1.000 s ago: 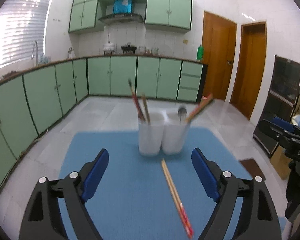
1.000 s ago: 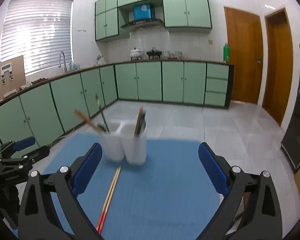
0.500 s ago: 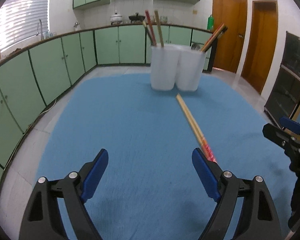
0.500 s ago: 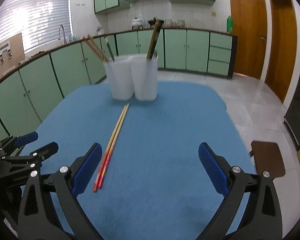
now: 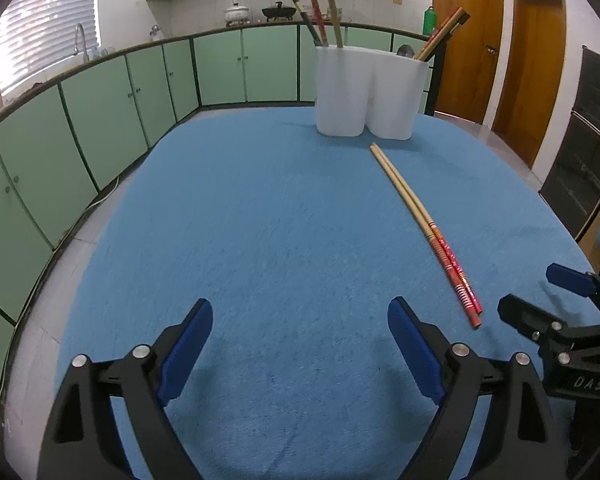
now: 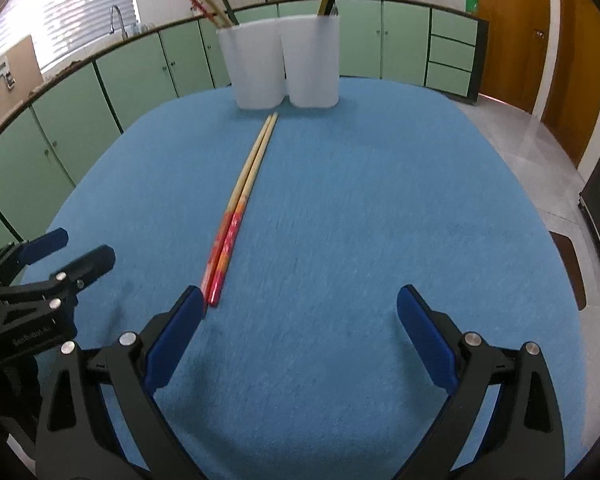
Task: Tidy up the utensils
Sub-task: 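Move both open tools back over the last two chopsticks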
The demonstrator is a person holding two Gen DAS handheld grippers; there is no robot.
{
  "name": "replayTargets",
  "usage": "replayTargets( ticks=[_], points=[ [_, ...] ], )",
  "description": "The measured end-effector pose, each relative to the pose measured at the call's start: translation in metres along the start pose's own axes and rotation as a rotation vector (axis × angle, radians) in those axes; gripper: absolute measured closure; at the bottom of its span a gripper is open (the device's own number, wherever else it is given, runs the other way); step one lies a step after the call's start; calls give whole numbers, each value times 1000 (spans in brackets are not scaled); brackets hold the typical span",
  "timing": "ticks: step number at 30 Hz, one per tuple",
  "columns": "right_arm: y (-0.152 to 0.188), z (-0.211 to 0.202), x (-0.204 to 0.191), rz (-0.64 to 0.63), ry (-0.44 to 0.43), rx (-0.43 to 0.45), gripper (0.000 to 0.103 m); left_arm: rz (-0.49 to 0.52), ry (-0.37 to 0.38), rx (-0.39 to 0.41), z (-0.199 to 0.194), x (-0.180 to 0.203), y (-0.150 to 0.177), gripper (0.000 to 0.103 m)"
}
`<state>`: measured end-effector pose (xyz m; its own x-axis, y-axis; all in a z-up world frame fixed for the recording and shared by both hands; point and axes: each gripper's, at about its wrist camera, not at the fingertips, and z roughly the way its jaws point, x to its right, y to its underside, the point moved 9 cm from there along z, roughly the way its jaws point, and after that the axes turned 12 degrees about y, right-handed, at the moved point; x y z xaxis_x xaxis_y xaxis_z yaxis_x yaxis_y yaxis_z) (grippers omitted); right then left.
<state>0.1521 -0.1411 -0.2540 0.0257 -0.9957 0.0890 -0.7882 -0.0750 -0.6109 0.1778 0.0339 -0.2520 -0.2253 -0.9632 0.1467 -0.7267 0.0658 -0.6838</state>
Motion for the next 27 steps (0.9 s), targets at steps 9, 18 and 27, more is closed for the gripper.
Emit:
replayTargets(
  ticks=[9,18,27],
  points=[
    [0,7,1,0,10,-37,9,-6,-24,-30,2,-11,4,15],
    [1,10,-3,-47,47,-45,9,-22,-26,-37,1,-18,8,14],
    [-3,18,-7,-55,71,-49,9,-48,-35,-48,0,-28,12,14]
  ],
)
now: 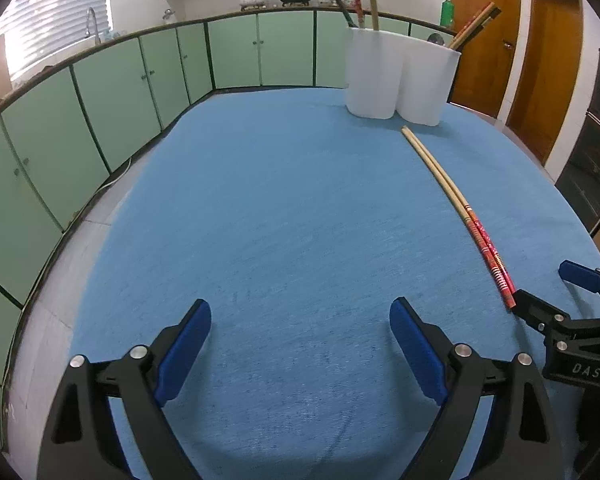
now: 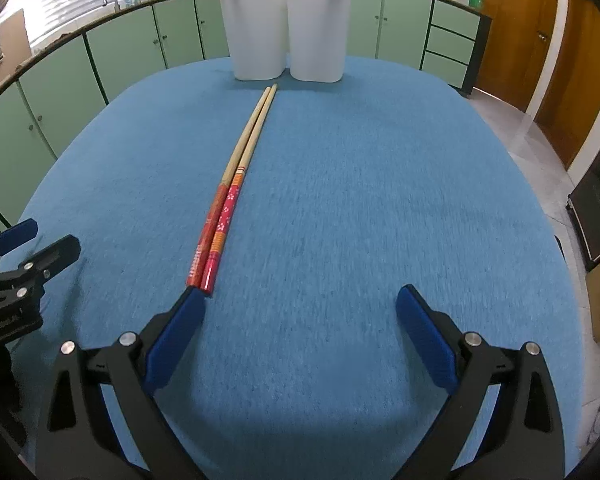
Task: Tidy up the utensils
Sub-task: 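Move both open tools back over the last two chopsticks, then grasp the red-patterned chopstick with the right tool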
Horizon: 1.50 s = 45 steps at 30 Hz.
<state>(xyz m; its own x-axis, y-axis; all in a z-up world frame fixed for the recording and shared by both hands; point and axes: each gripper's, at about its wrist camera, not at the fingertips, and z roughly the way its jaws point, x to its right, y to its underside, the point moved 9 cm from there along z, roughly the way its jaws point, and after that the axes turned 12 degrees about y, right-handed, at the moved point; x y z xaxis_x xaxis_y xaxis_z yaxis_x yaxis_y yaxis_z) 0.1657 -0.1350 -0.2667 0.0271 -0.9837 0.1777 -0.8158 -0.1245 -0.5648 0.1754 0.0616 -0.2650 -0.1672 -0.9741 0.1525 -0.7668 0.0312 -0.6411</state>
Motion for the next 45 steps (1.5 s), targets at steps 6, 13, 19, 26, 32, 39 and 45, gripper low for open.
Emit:
replayTargets(
  ticks=[6,13,19,26,32,39,45],
  points=[
    [-1,-5,-7,-6,-60,17,9,-22,-4,-2,-1,-9,2,14],
    [-3,-7,-7,9,-66,25,22,-26,-6,-8,1,-8,3,13],
    [-5,-9,-17,-29,-36,43,43,-24,-8,-12,0,-9,3,13],
    [-5,-14,-25,-58,-88,59,96,-21,-13,-20,2,-9,3,13],
    [-2,-16,-5,-14,-95,55,98,-9,-8,-32,6,-1,4,13],
    [0,-13,25,45,-70,51,98,14,32,-29,8,27,3,13],
    [1,-5,46,88,-58,38,98,29,88,-25,12,59,2,13]
  ],
)
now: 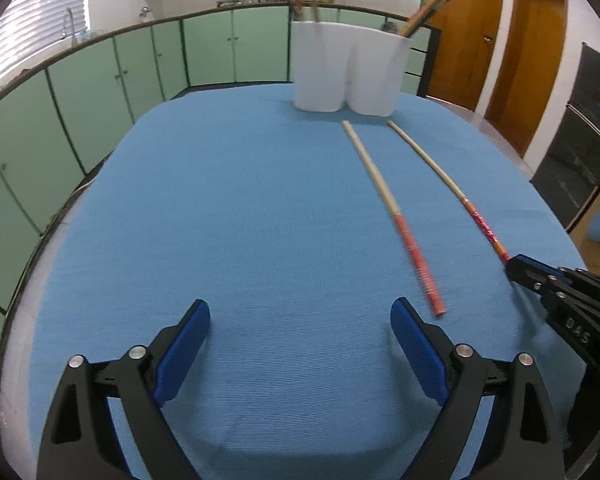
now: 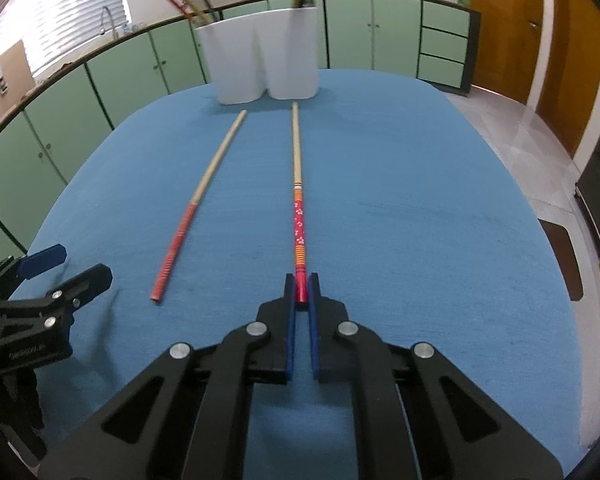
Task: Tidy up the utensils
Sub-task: 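Grasp the red-patterned chopstick with the right tool, then grasp the red-tipped wooden chopstick with the left tool while the right holds its chopstick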
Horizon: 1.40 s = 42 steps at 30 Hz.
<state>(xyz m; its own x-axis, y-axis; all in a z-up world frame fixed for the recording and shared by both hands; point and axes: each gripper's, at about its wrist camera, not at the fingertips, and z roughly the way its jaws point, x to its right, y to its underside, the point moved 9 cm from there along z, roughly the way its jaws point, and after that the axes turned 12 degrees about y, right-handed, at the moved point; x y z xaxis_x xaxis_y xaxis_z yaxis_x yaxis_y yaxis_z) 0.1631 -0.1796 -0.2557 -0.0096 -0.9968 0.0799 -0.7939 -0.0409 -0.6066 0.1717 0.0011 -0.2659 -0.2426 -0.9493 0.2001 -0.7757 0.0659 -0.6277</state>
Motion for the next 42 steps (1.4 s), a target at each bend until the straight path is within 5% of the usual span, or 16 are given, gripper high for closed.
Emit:
replayTargets(
  ticks=[7,17,22,34,42],
  points=[
    [1,0,4,-26,-30,-8,97,18,22,-15,9,23,2,13],
    [3,-4,4,-26,-84,-5,83,15,-5,-24,10,21,6,13],
    [2,-2,6,-23,-71,-6,98,8,-16,-22,7,17,7,13],
    [1,-2,32,12,-17,3,98,7,16,-25,17,38,4,15],
    [2,-2,29,6,-30,-1,95,7,-26,-17,19,40,1,30]
  ],
)
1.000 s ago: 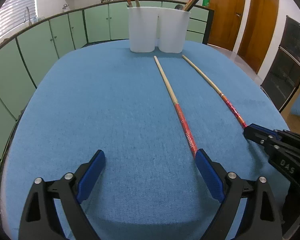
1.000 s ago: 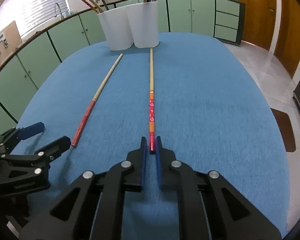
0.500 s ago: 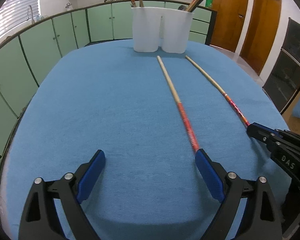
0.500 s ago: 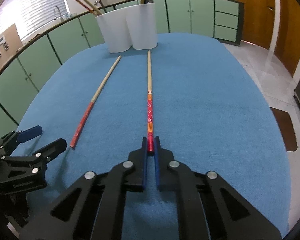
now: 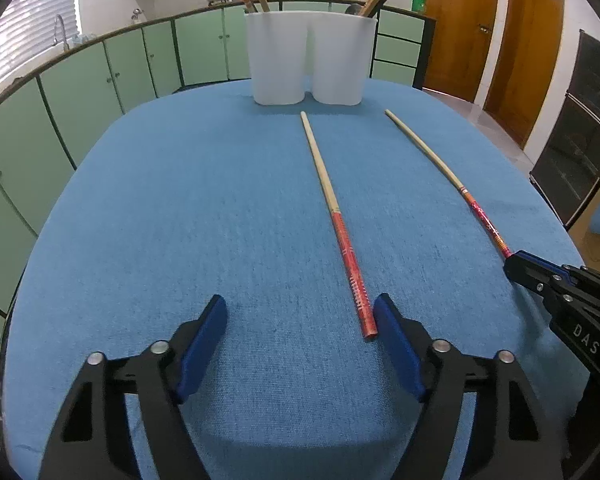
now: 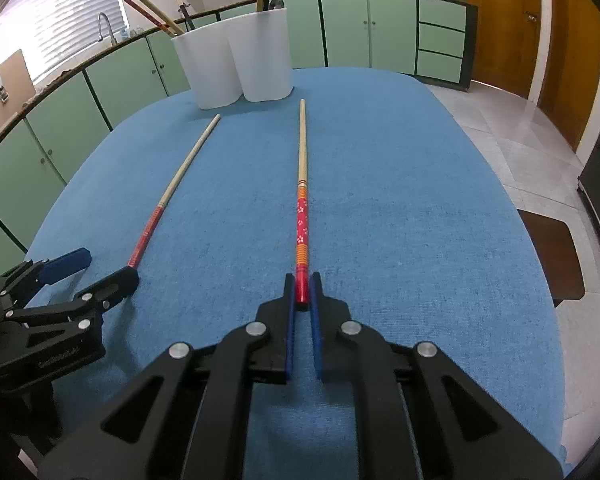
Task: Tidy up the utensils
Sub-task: 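Grasp the red-tipped wooden chopstick with the left tool while the right holds its chopstick, then lift both chopsticks and lower them into the white caddy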
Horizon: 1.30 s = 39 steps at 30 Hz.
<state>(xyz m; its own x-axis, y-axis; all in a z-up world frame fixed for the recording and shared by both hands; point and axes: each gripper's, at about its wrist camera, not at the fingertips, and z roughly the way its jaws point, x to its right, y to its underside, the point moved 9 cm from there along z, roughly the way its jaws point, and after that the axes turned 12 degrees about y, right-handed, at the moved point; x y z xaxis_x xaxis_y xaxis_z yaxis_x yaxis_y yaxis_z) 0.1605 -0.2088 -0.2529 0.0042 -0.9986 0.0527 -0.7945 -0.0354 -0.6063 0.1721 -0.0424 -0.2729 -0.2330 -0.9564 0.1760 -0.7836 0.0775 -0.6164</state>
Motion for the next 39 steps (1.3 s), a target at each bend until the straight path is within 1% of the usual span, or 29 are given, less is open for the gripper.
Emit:
replayTargets(
  ticks=[3,6,7,8,9,11,12,14,16,24,28,34,39],
  points=[
    [1,-2,2,4,-2,1,94,-9,-11,11,-2,1,1,34],
    [2,-2,2,7,-9,3,93,-12,-17,17,-4,1,2,41],
    [2,-1,2,7,-9,2,93,-9,-20,19,-4,2,2,46],
    [2,-1,1,5,-8,2,93,-4,-22,20,-4,3,2,53],
    [2,-1,1,4,-7,3,93,0,-22,23,-4,5,1,56],
    [2,0,0,0,0,5,94,9,-22,25,-3,8,1,74],
    [2,0,0,-4,7,7,95,16,-19,26,-3,10,1,77],
    [2,0,-1,-10,15,10,98,24,-18,24,-2,13,0,89],
    [2,0,-1,-12,18,11,98,28,-16,23,-1,14,0,96],
    [1,-6,-2,-19,28,22,98,-7,7,41,-7,8,-2,97],
    [-6,-18,-2,-22,32,45,98,-6,10,68,-23,6,-7,97],
    [-28,-47,1,-19,31,114,98,15,11,137,-58,6,-25,97],
    [-49,-74,3,-12,20,174,98,19,22,209,-89,5,-48,97]
  ],
)
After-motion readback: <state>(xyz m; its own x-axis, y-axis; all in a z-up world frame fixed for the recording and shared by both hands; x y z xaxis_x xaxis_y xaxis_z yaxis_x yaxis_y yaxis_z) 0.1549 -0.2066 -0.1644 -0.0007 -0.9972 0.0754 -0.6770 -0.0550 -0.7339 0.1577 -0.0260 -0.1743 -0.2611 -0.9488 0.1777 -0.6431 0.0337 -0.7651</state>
